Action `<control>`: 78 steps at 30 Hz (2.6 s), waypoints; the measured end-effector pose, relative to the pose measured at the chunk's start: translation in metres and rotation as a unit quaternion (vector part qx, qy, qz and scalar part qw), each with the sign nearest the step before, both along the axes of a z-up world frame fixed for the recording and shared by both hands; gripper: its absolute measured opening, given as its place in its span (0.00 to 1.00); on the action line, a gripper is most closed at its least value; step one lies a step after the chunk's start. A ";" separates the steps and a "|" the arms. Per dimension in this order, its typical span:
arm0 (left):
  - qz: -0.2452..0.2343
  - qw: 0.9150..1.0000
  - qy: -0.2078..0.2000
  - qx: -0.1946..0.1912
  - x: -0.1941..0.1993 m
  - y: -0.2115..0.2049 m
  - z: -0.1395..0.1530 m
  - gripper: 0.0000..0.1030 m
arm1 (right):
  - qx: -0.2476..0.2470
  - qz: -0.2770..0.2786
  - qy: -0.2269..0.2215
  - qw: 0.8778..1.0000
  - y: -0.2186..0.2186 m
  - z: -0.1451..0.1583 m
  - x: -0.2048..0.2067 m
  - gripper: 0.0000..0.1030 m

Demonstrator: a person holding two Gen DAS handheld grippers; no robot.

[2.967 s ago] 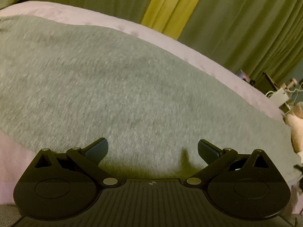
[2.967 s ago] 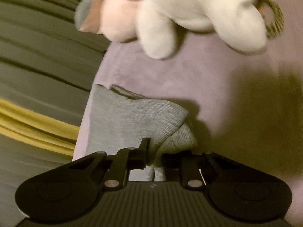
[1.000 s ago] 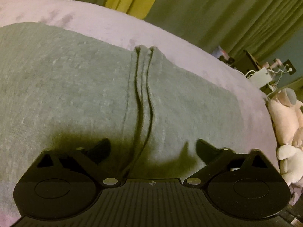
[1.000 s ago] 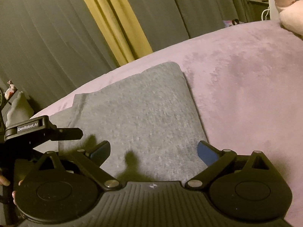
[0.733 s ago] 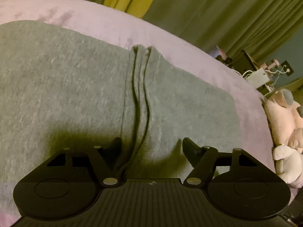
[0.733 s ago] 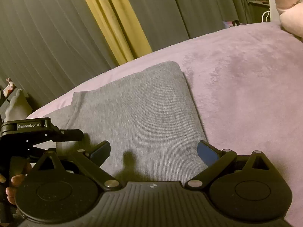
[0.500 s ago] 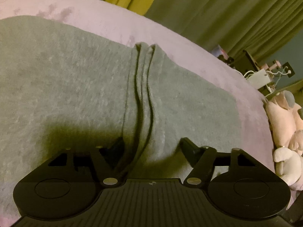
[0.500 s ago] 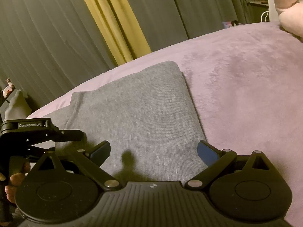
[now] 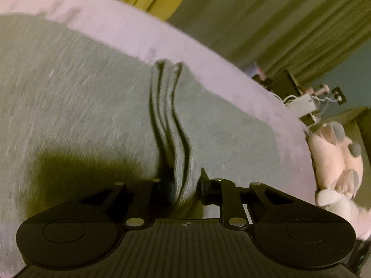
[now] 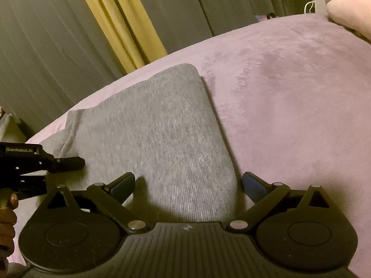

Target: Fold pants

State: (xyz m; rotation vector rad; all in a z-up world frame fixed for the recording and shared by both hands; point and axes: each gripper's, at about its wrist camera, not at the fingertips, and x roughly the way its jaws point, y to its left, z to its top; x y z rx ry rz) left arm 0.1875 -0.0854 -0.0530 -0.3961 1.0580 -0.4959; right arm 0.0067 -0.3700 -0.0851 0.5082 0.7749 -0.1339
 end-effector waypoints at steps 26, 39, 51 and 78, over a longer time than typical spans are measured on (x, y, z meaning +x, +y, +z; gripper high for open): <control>0.098 0.989 -0.110 0.019 -0.022 0.051 0.053 0.15 | 0.021 0.000 -0.023 1.000 -0.008 0.005 -0.008 0.96; 0.147 0.989 -0.020 -0.013 -0.044 0.094 0.045 0.70 | 0.028 0.001 -0.016 0.999 -0.009 -0.001 -0.004 0.96; 0.047 0.985 -0.159 -0.045 -0.086 0.048 0.077 0.87 | 0.036 -0.007 -0.019 0.999 -0.010 0.001 -0.009 0.96; 0.214 0.962 -0.061 0.160 -0.074 0.091 0.050 0.89 | -0.090 0.208 -0.047 0.973 0.137 0.023 -0.010 0.35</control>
